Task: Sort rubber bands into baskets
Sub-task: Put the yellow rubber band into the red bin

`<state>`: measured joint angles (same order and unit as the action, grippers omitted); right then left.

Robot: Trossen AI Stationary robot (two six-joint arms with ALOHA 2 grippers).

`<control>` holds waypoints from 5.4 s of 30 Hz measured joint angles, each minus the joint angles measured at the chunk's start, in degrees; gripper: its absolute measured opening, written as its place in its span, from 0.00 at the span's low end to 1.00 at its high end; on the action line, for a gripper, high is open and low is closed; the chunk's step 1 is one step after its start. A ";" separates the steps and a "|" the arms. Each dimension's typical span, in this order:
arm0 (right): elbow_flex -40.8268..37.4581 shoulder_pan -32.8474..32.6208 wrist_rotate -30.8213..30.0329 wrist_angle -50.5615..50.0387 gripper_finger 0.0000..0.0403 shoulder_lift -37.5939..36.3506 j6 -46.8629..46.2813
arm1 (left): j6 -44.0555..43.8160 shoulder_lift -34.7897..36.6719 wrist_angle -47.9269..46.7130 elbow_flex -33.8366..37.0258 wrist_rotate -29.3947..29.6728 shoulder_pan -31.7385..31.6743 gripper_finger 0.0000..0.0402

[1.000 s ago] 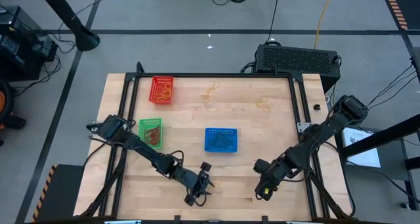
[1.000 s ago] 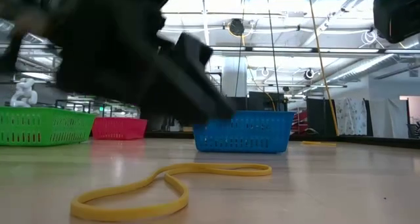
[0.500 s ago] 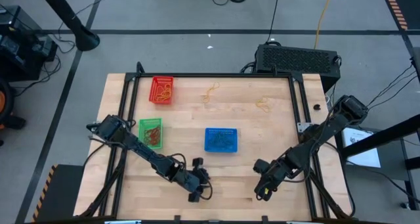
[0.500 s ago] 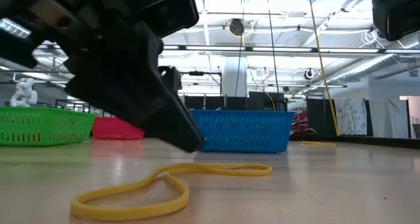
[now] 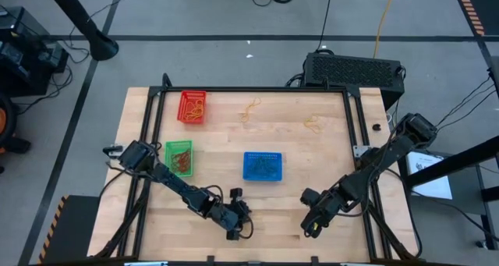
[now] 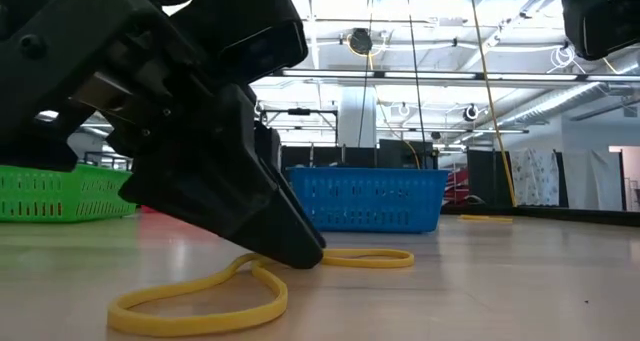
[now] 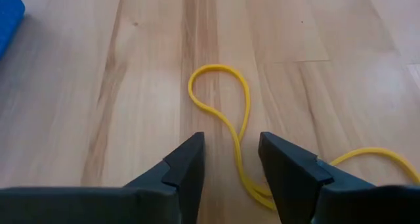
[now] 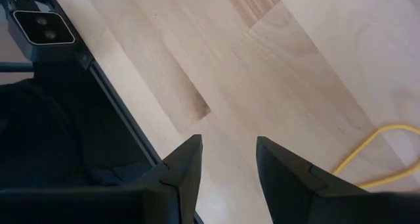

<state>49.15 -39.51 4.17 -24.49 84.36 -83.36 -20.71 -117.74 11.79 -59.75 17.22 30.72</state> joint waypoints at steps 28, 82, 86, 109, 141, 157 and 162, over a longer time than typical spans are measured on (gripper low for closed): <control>0.00 0.02 -30.28 0.58 0.34 -0.02 5.31 | 9.66 29.47 -22.93 0.15 14.90 3.19 0.01; -0.13 46.37 -36.48 -0.84 0.34 -0.46 72.16 | 25.51 48.56 -39.76 16.03 -5.00 -72.70 0.00; -0.83 54.41 -35.63 3.74 0.34 -0.58 78.64 | 25.51 48.47 -39.74 17.23 -5.01 -72.72 0.00; -0.85 75.06 -24.71 -5.20 0.34 -1.09 76.24 | 25.94 48.49 -40.35 19.06 -6.48 -72.09 0.34; -5.39 72.96 -21.81 -7.61 0.34 -1.09 63.03 | 33.19 59.89 1.12 28.00 -32.40 -66.69 0.36; -7.61 72.70 -21.38 3.47 0.34 -1.09 64.28 | 35.00 47.81 6.66 28.04 -38.81 -66.17 0.36; -7.61 74.30 -17.97 3.18 0.34 -1.09 64.58 | 34.97 45.59 9.31 28.04 -38.85 -66.18 0.36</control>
<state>41.54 34.79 -13.80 -21.32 83.26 -18.78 14.26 -72.15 21.11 -31.70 -21.63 -35.46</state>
